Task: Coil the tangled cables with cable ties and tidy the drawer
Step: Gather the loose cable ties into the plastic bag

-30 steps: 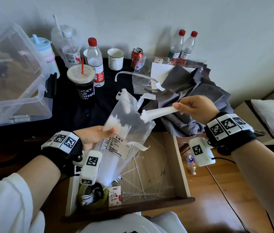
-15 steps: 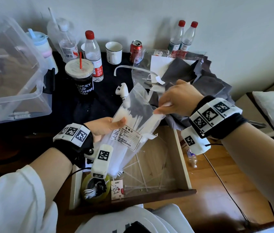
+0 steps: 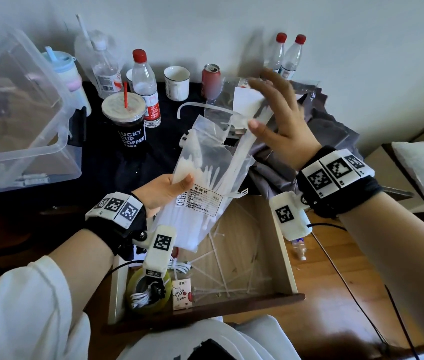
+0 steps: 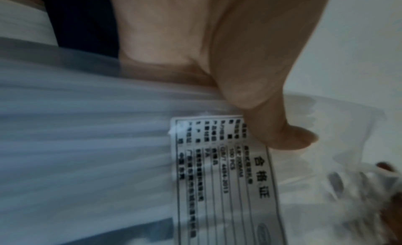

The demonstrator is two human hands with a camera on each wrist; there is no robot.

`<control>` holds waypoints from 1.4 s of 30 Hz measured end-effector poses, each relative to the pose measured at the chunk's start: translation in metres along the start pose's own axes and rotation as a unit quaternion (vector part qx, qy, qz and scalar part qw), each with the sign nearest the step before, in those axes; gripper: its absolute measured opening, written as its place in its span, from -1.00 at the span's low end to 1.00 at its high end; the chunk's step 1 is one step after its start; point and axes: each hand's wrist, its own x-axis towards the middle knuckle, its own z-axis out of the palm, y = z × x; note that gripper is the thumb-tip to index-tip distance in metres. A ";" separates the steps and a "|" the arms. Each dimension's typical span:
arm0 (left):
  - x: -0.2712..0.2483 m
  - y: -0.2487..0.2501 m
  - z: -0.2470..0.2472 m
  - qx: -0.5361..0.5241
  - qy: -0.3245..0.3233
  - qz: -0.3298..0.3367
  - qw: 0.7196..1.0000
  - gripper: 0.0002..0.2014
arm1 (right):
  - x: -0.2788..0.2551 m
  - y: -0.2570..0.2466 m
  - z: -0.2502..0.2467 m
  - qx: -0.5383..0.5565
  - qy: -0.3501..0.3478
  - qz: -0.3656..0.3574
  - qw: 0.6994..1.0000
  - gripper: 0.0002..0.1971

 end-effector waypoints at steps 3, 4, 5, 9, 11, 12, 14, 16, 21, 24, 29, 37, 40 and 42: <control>0.003 -0.001 0.000 -0.015 0.022 -0.003 1.000 -0.05 | -0.005 0.000 0.008 0.165 -0.102 0.059 0.979 -0.36; 0.004 -0.001 0.000 -0.022 0.026 -0.003 0.999 -0.04 | -0.007 0.001 0.011 0.178 -0.124 0.058 0.974 -0.36; 0.004 0.000 0.001 -0.026 0.028 -0.002 0.999 -0.05 | -0.008 0.000 0.013 0.176 -0.122 0.048 0.976 -0.35; 0.004 -0.001 0.003 -0.057 0.036 -0.004 0.998 -0.05 | -0.007 -0.003 0.017 0.206 -0.068 0.035 0.976 -0.31; 0.005 -0.005 0.004 -0.072 0.043 -0.006 0.996 -0.04 | -0.011 -0.003 0.016 0.198 -0.149 0.085 0.965 -0.47; 0.005 -0.007 0.004 -0.077 0.049 -0.007 0.996 -0.04 | -0.014 -0.005 0.017 0.162 -0.199 0.093 0.962 -0.53; 0.003 -0.010 0.004 -0.076 0.057 -0.013 0.995 -0.02 | -0.021 -0.001 0.022 0.141 -0.226 0.073 0.961 -0.49; 0.001 -0.012 0.004 -0.062 0.054 -0.022 0.996 0.00 | -0.022 0.003 0.029 0.189 -0.193 0.073 0.960 -0.30; -0.003 -0.024 0.010 -0.068 0.063 -0.048 0.995 -0.02 | -0.032 0.005 0.050 0.116 -0.280 0.071 0.950 -0.22; -0.008 -0.040 0.012 -0.085 0.099 -0.081 0.988 0.03 | -0.041 0.012 0.062 0.238 -0.172 0.118 0.948 -0.44; -0.026 -0.070 0.012 -0.088 0.175 -0.119 0.973 0.02 | -0.079 0.046 0.095 0.311 -0.160 0.328 0.877 -0.77; -0.040 -0.125 0.016 -0.184 0.236 -0.164 0.940 -0.21 | -0.180 0.065 0.204 0.307 -0.358 0.556 0.684 -0.91; -0.047 -0.139 0.013 -0.215 0.229 -0.164 0.935 0.00 | -0.196 0.059 0.238 0.300 -0.419 0.570 0.640 -0.85; -0.053 -0.148 0.009 -0.224 0.231 -0.159 0.933 0.21 | -0.203 0.064 0.257 0.258 -0.478 0.538 0.645 -0.69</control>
